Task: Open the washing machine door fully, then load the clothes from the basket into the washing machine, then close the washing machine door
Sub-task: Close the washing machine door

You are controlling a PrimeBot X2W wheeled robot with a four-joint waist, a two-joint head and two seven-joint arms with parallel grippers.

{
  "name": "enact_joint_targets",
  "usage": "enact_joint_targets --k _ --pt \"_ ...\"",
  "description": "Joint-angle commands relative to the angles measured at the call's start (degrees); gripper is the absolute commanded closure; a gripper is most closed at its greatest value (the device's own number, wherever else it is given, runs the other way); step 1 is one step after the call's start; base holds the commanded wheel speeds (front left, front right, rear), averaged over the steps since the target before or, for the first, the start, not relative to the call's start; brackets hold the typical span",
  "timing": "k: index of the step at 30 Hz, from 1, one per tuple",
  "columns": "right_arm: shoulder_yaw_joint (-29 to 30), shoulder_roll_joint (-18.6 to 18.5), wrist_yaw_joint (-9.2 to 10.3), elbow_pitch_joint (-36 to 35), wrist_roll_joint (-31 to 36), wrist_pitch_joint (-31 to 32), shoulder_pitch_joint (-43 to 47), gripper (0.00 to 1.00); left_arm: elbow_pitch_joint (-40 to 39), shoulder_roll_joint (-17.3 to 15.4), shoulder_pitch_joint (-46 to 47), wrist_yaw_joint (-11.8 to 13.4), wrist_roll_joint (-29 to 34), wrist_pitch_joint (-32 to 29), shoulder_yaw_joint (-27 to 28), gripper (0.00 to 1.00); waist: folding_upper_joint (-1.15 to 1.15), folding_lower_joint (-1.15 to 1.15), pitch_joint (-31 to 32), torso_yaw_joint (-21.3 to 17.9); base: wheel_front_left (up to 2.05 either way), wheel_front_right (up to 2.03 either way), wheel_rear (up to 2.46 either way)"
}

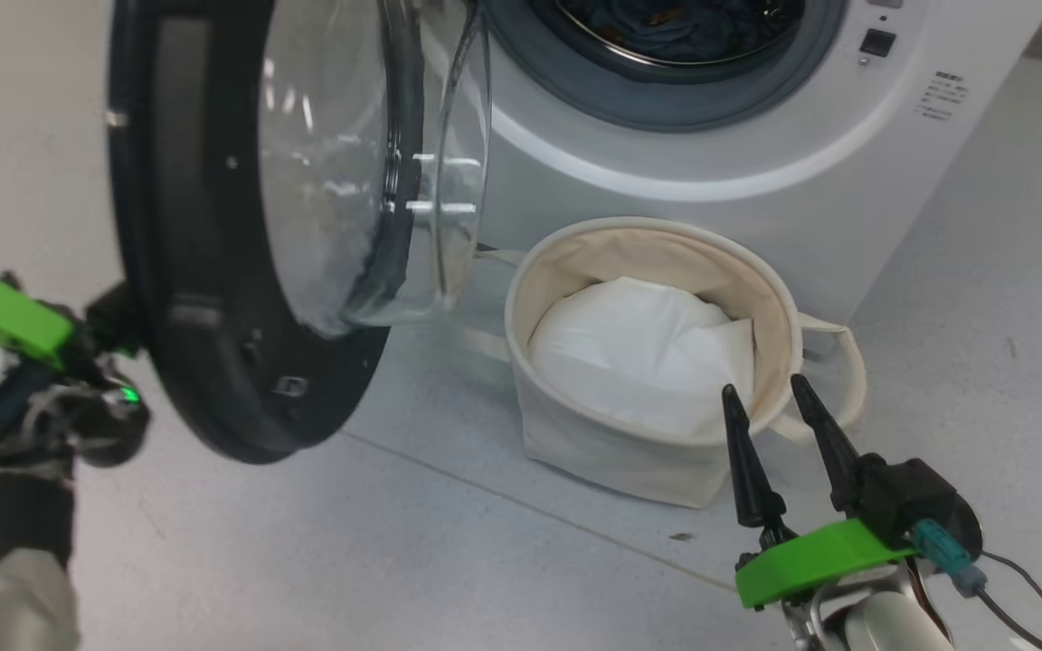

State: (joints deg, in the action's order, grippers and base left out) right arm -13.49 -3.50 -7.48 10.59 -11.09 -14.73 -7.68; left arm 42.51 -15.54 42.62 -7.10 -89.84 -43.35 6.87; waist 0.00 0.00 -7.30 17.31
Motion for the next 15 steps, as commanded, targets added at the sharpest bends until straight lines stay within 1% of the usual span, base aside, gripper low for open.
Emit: enact_joint_targets --k 1,5,7,9,11,15 --pt "-1.0 0.6 -0.01 -1.8 -0.5 -0.3 0.0 0.0 -2.6 -1.2 0.6 -0.4 0.2 -0.8 0.6 1.0 0.0 0.0 0.4 -0.5 0.0 0.0 0.0" --pt "-0.4 0.6 -0.01 -2.0 -1.8 -0.3 1.1 0.0 -8.2 3.2 -3.0 -0.4 -0.4 -1.5 -1.1 1.0 0.0 0.0 1.6 -1.4 0.0 0.0 0.0" --pt "0.1 0.6 -0.01 -2.0 -2.2 -0.3 1.8 0.0 -9.9 6.0 -4.3 -0.4 -1.6 -1.8 -1.4 1.0 0.0 0.0 2.0 -1.8 0.0 0.0 0.0" --pt "0.0 0.6 -0.01 -1.9 -2.4 -0.3 2.3 0.0 -10.9 8.1 -5.4 -0.4 -2.0 -1.7 -1.9 1.0 0.0 0.0 2.3 -2.5 0.0 0.0 0.0" --pt "-0.4 0.6 -0.01 -1.8 -2.5 -0.3 2.5 0.0 -11.1 9.5 -6.2 -0.4 -1.9 -1.1 -2.7 1.0 0.0 0.0 2.6 -3.5 0.0 0.0 0.0" --pt "-0.5 0.6 -0.01 -2.3 -2.9 -0.3 2.2 0.0 -11.4 10.9 -6.7 -0.4 -1.0 1.0 -3.9 1.0 0.0 0.0 2.5 -6.5 0.0 0.0 0.0"
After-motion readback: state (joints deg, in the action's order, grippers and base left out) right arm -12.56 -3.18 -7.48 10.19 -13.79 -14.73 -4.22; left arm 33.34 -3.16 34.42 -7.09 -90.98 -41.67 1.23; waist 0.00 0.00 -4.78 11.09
